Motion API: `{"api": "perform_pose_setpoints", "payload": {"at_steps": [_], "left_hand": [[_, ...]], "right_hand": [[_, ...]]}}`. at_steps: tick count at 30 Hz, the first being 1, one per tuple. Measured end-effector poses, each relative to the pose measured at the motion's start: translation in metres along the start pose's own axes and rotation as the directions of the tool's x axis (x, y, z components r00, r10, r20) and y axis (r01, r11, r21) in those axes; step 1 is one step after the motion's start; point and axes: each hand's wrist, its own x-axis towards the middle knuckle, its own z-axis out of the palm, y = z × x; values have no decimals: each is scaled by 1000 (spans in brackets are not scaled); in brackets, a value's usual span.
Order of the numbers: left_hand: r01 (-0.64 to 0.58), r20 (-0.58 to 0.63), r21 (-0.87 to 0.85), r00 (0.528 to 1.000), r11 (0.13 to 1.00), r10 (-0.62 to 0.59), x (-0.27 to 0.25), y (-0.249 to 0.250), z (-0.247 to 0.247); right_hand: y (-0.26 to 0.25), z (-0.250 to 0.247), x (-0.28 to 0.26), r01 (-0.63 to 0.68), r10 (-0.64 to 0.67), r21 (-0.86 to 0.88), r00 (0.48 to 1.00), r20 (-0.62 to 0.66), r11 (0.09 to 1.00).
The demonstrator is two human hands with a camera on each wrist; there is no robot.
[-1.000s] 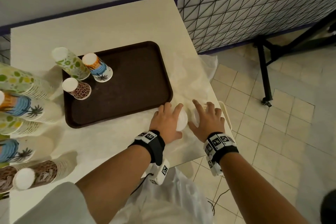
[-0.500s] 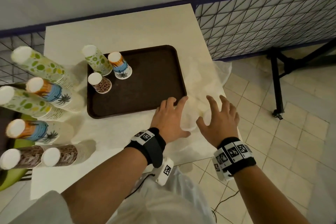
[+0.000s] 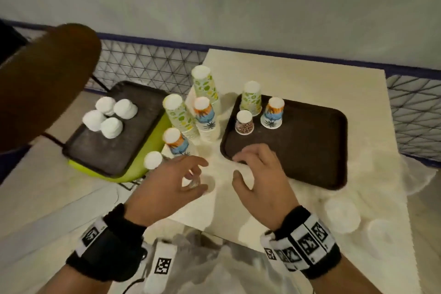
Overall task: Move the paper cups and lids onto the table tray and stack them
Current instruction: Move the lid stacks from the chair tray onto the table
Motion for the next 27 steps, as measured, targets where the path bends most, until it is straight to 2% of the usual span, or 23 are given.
{"api": "perform_pose_setpoints", "payload": {"at_steps": [3,7,11,14,19,24,27], "left_hand": [[119,-164,-2,979,993,-118,-39,-55,-43],[321,-302,54,908,946,-291,-66,-136,-96],[473,-365,58,830,879,-422,-59,-232,-134],[528,-335,17,803,849,-493,-35,-299,-150],[543,-258,-18,809,840,-528,12,-387,-165],[559,-269,32,803,828,-532,53,-449,-166],[513,-233,113,846,851,-479,75,-484,-165]], "right_hand": [[-48,42,37,137,-143,54,979,143,989],[-124,101,87,217,-248,135,928,280,967],[-196,164,147,191,-232,142,891,391,971],[-230,220,197,144,-147,40,885,442,989],[-239,316,260,5,68,-137,849,525,991],[-215,394,286,39,143,-346,862,486,938],[-199,431,298,71,162,-441,868,469,894]]}}
